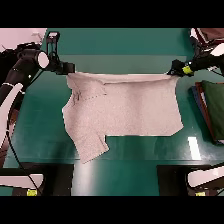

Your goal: Fold the shirts.

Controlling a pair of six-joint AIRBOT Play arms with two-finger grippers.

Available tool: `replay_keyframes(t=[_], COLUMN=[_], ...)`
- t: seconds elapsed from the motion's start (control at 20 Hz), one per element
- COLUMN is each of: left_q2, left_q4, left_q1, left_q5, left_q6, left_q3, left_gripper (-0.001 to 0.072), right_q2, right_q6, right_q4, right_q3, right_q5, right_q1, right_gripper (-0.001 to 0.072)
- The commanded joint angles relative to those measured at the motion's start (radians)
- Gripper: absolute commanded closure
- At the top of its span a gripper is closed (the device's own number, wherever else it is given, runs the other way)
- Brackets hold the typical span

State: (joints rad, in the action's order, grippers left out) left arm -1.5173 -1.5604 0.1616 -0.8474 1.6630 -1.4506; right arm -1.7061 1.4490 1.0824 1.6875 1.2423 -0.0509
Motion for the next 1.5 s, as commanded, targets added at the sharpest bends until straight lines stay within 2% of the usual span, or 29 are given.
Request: replay_keyframes(t=[0.0,0.15,0.45,0.5,0.55,0.6,0.65,0.75,0.95,1.2,1.25,1.45], left_q2=[-0.009,-0.009,-0.010,-0.010,-0.008,-0.004,0.008,0.048,0.176,0.447,0.503,0.637], left_q4=[0.079,0.079,0.078,0.079,0.078,0.077,0.076,0.059,0.048,0.058,0.101,0.348], left_q1=[-0.014,-0.015,-0.015,-0.014,-0.015,-0.015,-0.015,-0.015,-0.015,-0.014,-0.014,-0.014], left_q5=[-0.134,-0.263,-0.291,-0.292,-0.299,-0.304,-0.310,-0.325,-0.410,-0.425,-0.425,-0.372], left_q6=[-0.114,-0.146,-0.142,-0.139,-0.124,-0.122,-0.121,-0.117,-0.116,-0.015,0.008,0.013], left_q3=[0.006,0.029,0.114,0.120,0.120,0.120,0.119,0.120,0.205,0.554,0.631,0.863], left_gripper=[0.0684,0.0683,0.0674,0.0392,0.0140,0.0193,0.0216,0.0217,0.0216,0.0216,0.0216,0.0216], right_q2=[-0.017,-0.016,-0.017,-0.017,-0.017,-0.017,-0.016,0.008,0.203,0.471,0.513,0.632], right_q6=[-0.011,-0.010,0.036,0.037,0.036,0.036,0.036,0.032,0.027,0.028,0.029,0.054], right_q4=[0.095,0.212,0.237,0.237,0.238,0.238,0.238,0.238,0.246,0.245,0.245,0.245], right_q3=[0.018,0.018,0.017,0.017,0.017,0.016,0.015,-0.022,-0.262,-0.467,-0.495,-0.573], right_q5=[0.137,0.247,0.270,0.281,0.299,0.326,0.355,0.389,0.292,0.211,0.196,0.164], right_q1=[-0.012,-0.048,-0.103,-0.104,-0.103,-0.099,-0.093,-0.083,-0.057,-0.057,-0.057,-0.057], right_gripper=[0.0704,0.0704,0.0703,0.0701,0.0605,0.0314,0.0258,0.0259,0.0260,0.0260,0.0260,0.0260])
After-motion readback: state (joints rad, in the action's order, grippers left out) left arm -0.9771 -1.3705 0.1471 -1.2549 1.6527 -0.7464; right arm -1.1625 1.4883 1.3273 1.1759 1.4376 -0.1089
